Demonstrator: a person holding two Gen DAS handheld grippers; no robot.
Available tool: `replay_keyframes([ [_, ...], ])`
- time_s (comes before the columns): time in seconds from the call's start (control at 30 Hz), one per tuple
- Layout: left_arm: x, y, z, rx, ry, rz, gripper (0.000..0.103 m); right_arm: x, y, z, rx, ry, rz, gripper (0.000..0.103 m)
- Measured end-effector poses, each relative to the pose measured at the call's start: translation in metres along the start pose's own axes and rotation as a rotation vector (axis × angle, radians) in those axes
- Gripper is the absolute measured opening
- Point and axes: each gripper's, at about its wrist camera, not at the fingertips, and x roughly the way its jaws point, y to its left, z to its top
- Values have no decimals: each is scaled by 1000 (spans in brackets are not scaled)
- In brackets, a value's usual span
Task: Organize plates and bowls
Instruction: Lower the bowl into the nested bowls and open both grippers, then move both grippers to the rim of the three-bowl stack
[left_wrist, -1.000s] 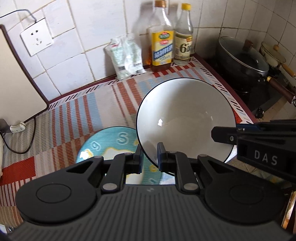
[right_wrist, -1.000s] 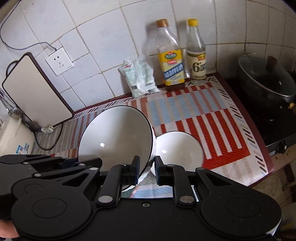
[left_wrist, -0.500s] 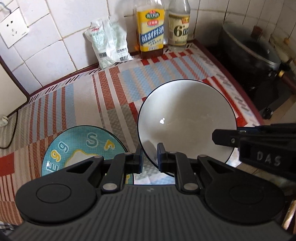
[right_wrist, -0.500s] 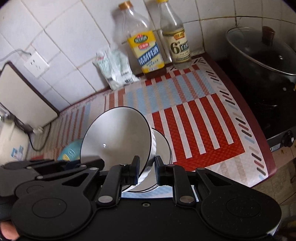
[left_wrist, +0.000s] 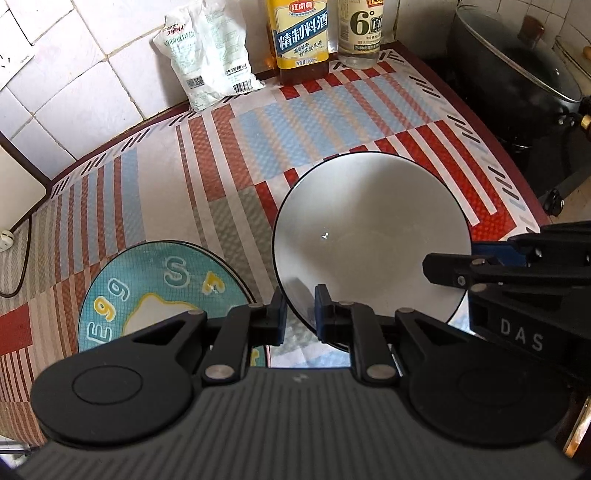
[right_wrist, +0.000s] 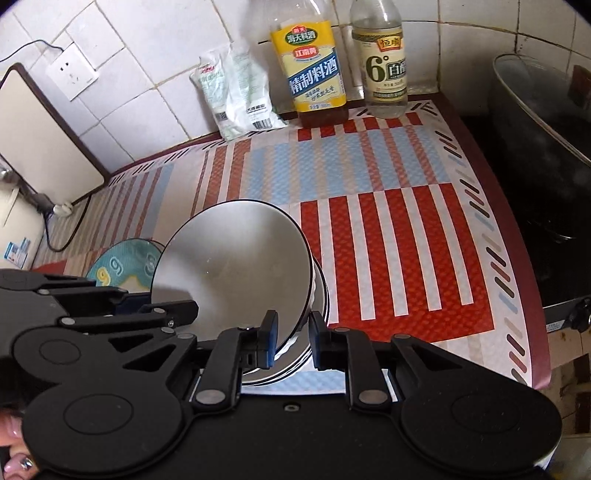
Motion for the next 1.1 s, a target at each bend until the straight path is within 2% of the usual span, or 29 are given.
replay_keyframes([
  [0.07,1,1,1,-19,12,-2,15,1,0,1,-8,-1,-5,22],
  [0.17,-1,2,2,-31,4,-25,18,0,3,2,-52,-17,-57,21],
  [0.27,1,0,1,-20,-1,-14,17,0,0,5,-57,-18,-40,22],
  [0.47,-5,11,-5,-89,-32,-59,17,6,2,-1,-106,-9,-58,21],
  [0.57,-17,18,-11,-122,-77,-77,18,-1,3,-4,-143,-36,-41,23],
  [0.77,-45,23,-30,-115,-177,-101,18,-32,-4,-22,-206,-145,54,24],
  [0.97,-74,19,-54,-93,-265,-104,19,-72,3,-45,-343,-239,87,36],
  [1.1,-91,14,-69,-82,-306,-111,21,-96,8,-57,-398,-296,104,51],
])
